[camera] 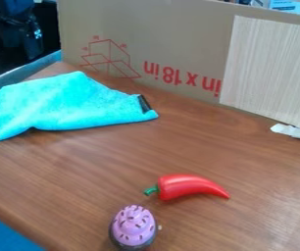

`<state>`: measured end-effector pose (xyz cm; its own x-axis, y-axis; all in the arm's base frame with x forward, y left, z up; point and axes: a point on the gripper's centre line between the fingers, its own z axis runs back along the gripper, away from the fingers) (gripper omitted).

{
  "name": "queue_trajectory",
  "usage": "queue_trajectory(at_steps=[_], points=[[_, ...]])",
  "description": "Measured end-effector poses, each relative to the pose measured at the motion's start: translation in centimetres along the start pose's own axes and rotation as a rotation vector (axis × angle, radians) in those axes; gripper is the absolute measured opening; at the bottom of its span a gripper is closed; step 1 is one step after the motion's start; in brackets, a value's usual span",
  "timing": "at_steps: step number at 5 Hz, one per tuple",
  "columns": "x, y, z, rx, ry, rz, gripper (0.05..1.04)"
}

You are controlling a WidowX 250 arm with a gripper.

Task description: Unfold the cloth from top left to bottom right

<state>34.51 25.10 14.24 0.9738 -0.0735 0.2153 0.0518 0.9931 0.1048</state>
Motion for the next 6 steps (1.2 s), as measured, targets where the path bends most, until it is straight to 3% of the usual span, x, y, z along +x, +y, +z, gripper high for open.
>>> queue_trajectory(at_steps=[1,3,4,5,6], points=[[0.5,0.9,0.3,0.028,-0.004,0.001,0.999],[0.9,2.1,-1.8,0.038,0.024,0.027,0.999],[1.3,2.3,-1.9,0.055,-0.001,0.032,0.999],[1.4,2.6,-3.6,0.067,0.002,0.048,0.999],[1.7,2.4,-4.0,0.063,-0.007,0.051,0.999]])
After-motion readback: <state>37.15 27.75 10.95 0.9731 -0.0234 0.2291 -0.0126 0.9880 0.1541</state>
